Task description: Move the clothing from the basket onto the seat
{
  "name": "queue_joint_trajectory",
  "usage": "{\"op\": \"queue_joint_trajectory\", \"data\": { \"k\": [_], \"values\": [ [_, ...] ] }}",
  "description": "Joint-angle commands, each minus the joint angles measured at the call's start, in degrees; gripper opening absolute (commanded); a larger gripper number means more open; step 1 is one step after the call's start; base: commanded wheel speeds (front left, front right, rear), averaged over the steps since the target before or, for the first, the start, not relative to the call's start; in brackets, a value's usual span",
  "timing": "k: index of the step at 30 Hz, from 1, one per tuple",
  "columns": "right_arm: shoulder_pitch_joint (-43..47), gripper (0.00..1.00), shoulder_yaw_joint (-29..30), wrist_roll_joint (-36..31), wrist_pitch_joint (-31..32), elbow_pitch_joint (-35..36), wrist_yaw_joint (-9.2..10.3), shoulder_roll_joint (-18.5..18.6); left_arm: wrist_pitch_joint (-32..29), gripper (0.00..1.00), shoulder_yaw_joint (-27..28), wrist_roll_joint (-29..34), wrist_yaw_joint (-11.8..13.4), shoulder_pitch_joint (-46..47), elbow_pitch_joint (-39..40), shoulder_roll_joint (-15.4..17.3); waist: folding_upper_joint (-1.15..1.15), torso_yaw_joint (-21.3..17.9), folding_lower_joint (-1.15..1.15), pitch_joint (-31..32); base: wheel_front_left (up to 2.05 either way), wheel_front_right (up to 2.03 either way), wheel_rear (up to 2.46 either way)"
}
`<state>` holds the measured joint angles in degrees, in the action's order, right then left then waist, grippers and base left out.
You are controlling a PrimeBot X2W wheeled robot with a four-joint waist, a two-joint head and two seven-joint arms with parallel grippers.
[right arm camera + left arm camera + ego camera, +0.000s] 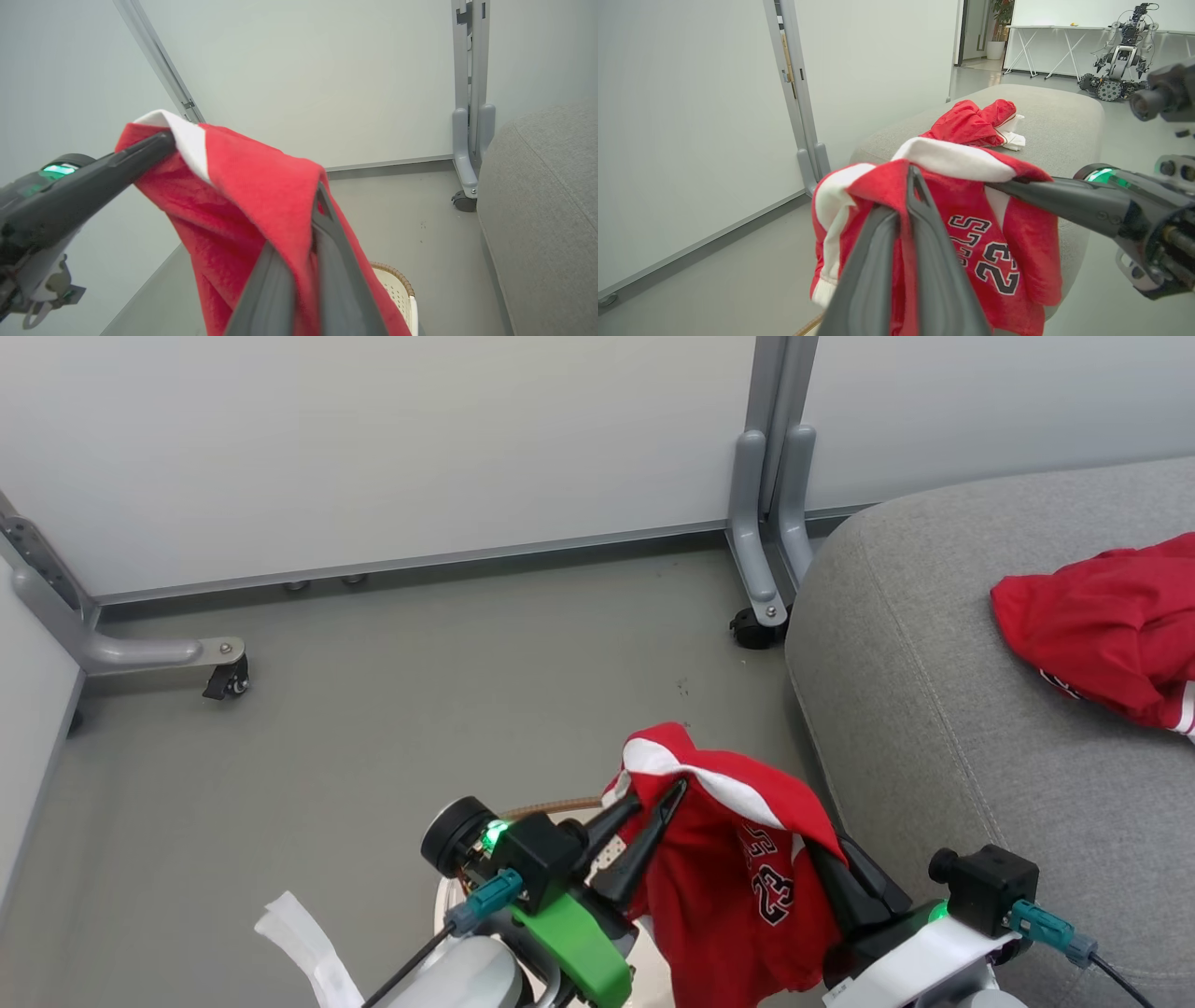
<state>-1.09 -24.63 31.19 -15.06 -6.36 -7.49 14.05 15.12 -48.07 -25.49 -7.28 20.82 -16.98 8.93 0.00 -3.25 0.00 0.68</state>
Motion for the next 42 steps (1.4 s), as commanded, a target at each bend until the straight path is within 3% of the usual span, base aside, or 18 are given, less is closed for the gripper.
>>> {"op": "queue_joint_trajectory", "data": {
  "k": [1, 31, 42],
  "values": [
    [0.77, 0.0, 0.15, 0.19, -0.17, 0.17, 0.0, -0.07, 0.04, 1.0, 0.74, 0.22, 0.44, -0.6, -0.17, -0.06, 0.0, -0.06, 0.0, -0.01, 0.0, 0.0, 0.0],
    [-0.42, 0.0, 1.36, 0.17, -0.18, 0.84, 0.0, -1.84, 0.03, 1.0, 3.29, 2.08, 0.93, -1.79, -2.12, 0.35, 0.0, -1.22, 0.0, -0.79, 0.0, 0.0, 0.0],
    [-2.28, 0.0, 2.78, -1.26, -0.18, 4.51, 0.0, -1.61, 0.03, 1.0, 3.56, 2.54, 1.17, -1.69, -1.71, 1.18, 0.0, -6.84, 0.0, -2.93, 0.0, 0.0, 0.0]
  ]
}}
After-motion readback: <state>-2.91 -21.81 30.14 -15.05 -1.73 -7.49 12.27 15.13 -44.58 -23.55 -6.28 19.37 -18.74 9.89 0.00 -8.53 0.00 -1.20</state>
